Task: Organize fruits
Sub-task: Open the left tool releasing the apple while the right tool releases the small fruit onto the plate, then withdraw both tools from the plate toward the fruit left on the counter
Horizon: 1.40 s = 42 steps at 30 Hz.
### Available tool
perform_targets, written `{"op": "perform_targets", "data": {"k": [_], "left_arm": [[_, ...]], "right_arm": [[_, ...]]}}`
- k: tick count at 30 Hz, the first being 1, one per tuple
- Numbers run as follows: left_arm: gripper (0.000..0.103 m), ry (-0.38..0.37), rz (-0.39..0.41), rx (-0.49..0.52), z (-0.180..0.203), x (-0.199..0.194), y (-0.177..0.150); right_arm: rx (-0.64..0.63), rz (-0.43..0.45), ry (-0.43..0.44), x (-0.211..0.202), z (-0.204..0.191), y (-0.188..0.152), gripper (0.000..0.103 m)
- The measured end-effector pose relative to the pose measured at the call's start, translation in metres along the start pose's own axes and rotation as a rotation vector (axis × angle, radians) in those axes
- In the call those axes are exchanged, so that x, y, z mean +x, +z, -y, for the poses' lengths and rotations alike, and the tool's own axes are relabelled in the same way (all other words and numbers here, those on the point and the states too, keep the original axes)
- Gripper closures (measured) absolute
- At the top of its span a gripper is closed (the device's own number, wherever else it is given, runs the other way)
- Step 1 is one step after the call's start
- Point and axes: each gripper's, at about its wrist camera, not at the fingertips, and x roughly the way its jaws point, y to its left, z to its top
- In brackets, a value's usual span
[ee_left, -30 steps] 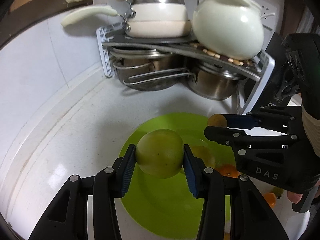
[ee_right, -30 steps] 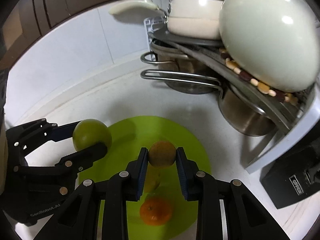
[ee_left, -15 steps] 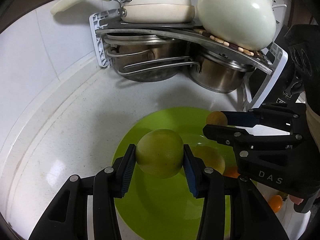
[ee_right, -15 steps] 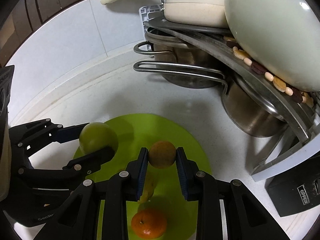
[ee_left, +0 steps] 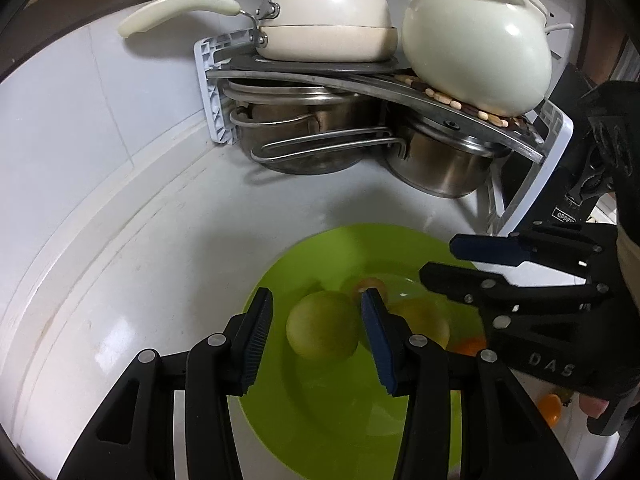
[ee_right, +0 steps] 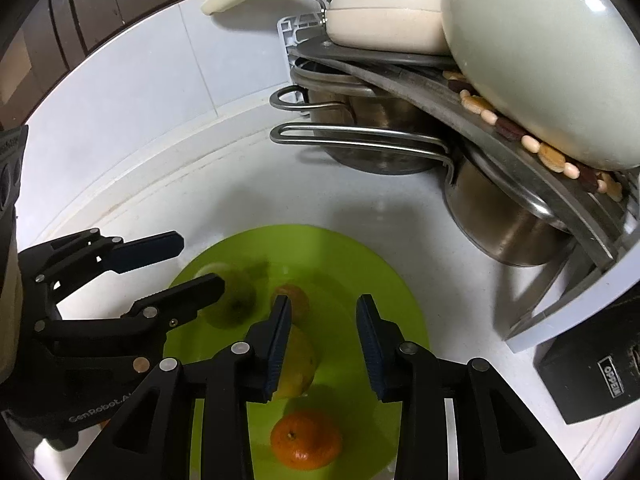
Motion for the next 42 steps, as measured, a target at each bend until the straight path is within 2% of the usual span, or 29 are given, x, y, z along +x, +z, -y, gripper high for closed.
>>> {"op": "perform_targets", "data": {"k": [5, 14, 22, 31, 35, 42], "left_arm": [[0.057, 0.018, 0.026, -0.005, 0.001, -0.016, -0.004], [0.055, 0.039, 0.112, -0.018, 0.005, -0.066, -0.012], [0.042, 0.064, 0.182, -0.032, 0.004, -0.112, -0.026], [0.028, 0.113, 0.230, -0.038, 0.002, -0.154, -0.054], [0.021, 0.137, 0.249, -0.035, -0.001, -0.170, -0.068], [0.018, 0.162, 0.245, -0.036, -0.006, -0.185, -0.094]], "right_arm": [[0.009, 0.025, 0.004, -0.014, -0.003, -0.005, 0.068], [-0.013, 0.108, -0.001, -0.055, -0.019, -0.014, 0.068], [-0.035, 0.189, 0.008, -0.094, -0.035, -0.023, 0.068], [-0.047, 0.252, -0.005, -0.126, -0.059, -0.045, 0.049], [-0.050, 0.262, -0.011, -0.134, -0.067, -0.054, 0.049], [-0.057, 0.272, -0.015, -0.142, -0.083, -0.074, 0.049]]}}
